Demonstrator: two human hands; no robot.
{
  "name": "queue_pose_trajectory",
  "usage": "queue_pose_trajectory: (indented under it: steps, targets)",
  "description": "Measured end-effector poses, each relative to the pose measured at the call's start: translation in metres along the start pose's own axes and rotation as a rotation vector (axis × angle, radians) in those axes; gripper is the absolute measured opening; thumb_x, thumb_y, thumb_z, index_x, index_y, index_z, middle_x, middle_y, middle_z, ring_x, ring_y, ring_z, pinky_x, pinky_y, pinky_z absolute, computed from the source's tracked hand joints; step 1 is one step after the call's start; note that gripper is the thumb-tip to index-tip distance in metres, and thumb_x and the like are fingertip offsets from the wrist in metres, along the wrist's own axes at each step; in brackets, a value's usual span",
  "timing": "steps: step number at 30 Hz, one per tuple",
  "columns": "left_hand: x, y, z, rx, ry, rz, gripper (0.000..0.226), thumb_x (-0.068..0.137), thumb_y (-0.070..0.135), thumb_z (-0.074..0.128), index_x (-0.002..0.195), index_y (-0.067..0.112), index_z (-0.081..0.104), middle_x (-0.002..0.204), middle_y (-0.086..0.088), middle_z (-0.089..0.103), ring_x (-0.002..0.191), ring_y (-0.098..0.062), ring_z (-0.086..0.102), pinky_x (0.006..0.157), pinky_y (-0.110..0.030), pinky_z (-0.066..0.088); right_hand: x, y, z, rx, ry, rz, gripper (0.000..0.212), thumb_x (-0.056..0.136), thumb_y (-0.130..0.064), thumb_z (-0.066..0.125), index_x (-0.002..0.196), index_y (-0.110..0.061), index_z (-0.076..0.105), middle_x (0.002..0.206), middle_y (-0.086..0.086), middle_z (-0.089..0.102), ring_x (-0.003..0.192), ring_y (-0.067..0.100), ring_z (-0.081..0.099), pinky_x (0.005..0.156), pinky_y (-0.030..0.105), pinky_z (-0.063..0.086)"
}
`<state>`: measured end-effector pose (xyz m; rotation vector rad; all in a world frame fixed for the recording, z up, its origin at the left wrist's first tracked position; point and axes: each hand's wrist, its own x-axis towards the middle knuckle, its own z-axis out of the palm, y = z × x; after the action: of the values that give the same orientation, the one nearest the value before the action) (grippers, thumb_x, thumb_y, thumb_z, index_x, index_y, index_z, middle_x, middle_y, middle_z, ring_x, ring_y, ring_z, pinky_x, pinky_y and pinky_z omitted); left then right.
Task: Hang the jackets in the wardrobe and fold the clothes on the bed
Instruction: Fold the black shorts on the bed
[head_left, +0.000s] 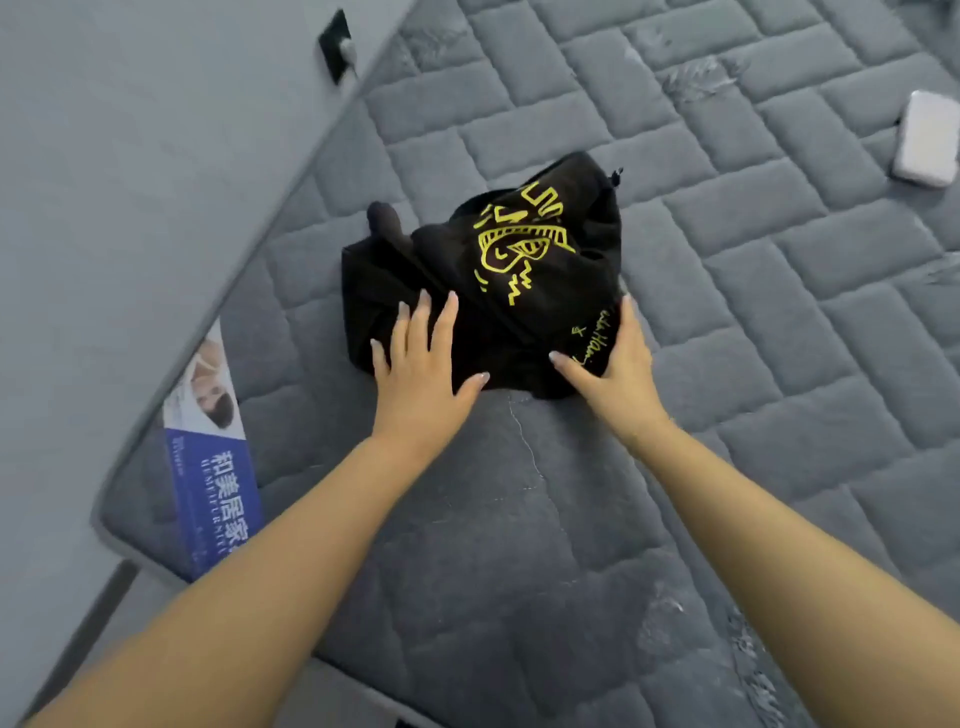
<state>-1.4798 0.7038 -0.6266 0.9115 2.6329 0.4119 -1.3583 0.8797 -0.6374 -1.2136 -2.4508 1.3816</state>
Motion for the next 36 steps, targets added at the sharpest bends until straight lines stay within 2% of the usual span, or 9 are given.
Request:
queue_pose_trajectory:
  steps: [4, 9, 15, 18, 21, 24, 29, 33, 36]
  targets:
    - [0.04, -0.021, 0.051, 0.101, -0.088, -0.06, 0.092, 0.081, 0.06, 0.065, 0.154, 0.03, 0.016, 0.161, -0.005, 0.01, 0.146, -0.036, 0.008, 0.109, -0.062, 0.023, 0.041, 0.03, 0.04, -0.038, 0.26, 0.044, 0.067, 0.086, -0.034, 0.07, 0.142, -0.013, 0.04, 0.14, 0.009, 0.044, 0.13, 0.028, 0.035, 0.093, 0.014, 0.018]
    - [0.046, -0.039, 0.051, -0.076, 0.148, 0.061, 0.053, 0.079, 0.003, 0.067, 0.13, 0.008, 0.056, 0.126, -0.015, 0.057, 0.114, -0.04, 0.047, 0.093, -0.049, 0.044, 0.031, 0.034, 0.027, 0.12, 0.215, 0.088, 0.013, 0.087, -0.023, 0.067, 0.092, -0.012, 0.061, 0.083, -0.002, 0.061, 0.081, 0.015, 0.056, 0.074, 0.03, 0.044]
    - [-0.014, 0.006, -0.011, -0.598, -0.114, 0.025, 0.023, 0.085, 0.006, 0.069, 0.087, 0.029, 0.07, 0.076, 0.019, 0.068, 0.074, 0.005, 0.059, 0.072, -0.024, 0.052, -0.065, 0.004, -0.051, 0.804, 0.15, 0.583, 0.017, 0.079, -0.015, 0.073, 0.071, -0.012, 0.058, 0.053, -0.003, 0.05, 0.042, 0.011, 0.045, 0.04, 0.02, 0.03]
    - [-0.049, 0.046, -0.047, -0.839, -0.244, -0.04, 0.014, 0.075, 0.018, 0.082, 0.077, 0.029, 0.074, 0.069, 0.015, 0.07, 0.065, 0.003, 0.063, 0.062, -0.012, 0.048, -0.12, 0.004, -0.108, 0.923, 0.108, 0.663, 0.021, 0.075, -0.018, 0.069, 0.059, -0.02, 0.055, 0.046, -0.007, 0.042, 0.035, 0.008, 0.035, 0.033, 0.016, 0.024]
    - [-0.071, 0.083, -0.063, -0.977, -0.449, -0.151, 0.025, 0.058, 0.038, 0.083, 0.079, 0.025, 0.077, 0.075, 0.002, 0.074, 0.068, -0.007, 0.069, 0.06, -0.015, 0.052, -0.159, 0.019, -0.147, 1.043, 0.087, 0.644, 0.02, 0.076, -0.017, 0.064, 0.059, -0.019, 0.054, 0.045, -0.005, 0.04, 0.035, 0.01, 0.033, 0.034, 0.016, 0.026]
    - [-0.082, 0.103, -0.051, -0.672, -0.648, -0.208, 0.022, 0.07, 0.033, 0.085, 0.086, 0.021, 0.076, 0.083, -0.001, 0.075, 0.078, -0.013, 0.07, 0.074, -0.026, 0.055, -0.175, 0.054, -0.161, 0.839, 0.187, 0.73, 0.018, 0.079, -0.012, 0.069, 0.094, -0.016, 0.06, 0.069, 0.002, 0.059, 0.059, 0.016, 0.054, 0.051, 0.023, 0.04]
    - [-0.117, 0.116, -0.013, -0.057, -1.478, -0.107, 0.018, 0.088, 0.03, 0.072, 0.106, 0.026, 0.072, 0.105, 0.007, 0.074, 0.089, -0.006, 0.071, 0.073, -0.019, 0.054, -0.217, 0.127, -0.154, 0.184, 0.114, 0.505, 0.048, 0.07, 0.018, 0.052, 0.092, -0.024, 0.06, 0.098, 0.004, 0.064, 0.097, 0.023, 0.058, 0.086, 0.034, 0.047]
    - [-0.127, 0.134, 0.016, -0.372, -0.62, -0.053, 0.018, 0.085, 0.023, 0.075, 0.102, 0.024, 0.07, 0.099, 0.003, 0.072, 0.078, 0.004, 0.063, 0.076, -0.017, 0.05, -0.243, 0.157, -0.146, 0.089, -0.096, 0.404, 0.043, 0.075, 0.009, 0.058, 0.087, -0.032, 0.06, 0.105, -0.002, 0.053, 0.113, 0.024, 0.049, 0.096, 0.029, 0.041]
    - [-0.109, 0.15, 0.032, -0.29, -0.213, 0.054, 0.047, 0.083, 0.037, 0.075, 0.125, 0.027, 0.058, 0.126, 0.001, 0.056, 0.115, -0.012, 0.052, 0.1, -0.036, 0.043, -0.244, 0.165, -0.134, 0.257, -0.037, 0.496, 0.024, 0.08, -0.024, 0.076, 0.091, -0.024, 0.054, 0.106, -0.011, 0.043, 0.108, 0.013, 0.052, 0.082, 0.013, 0.041]
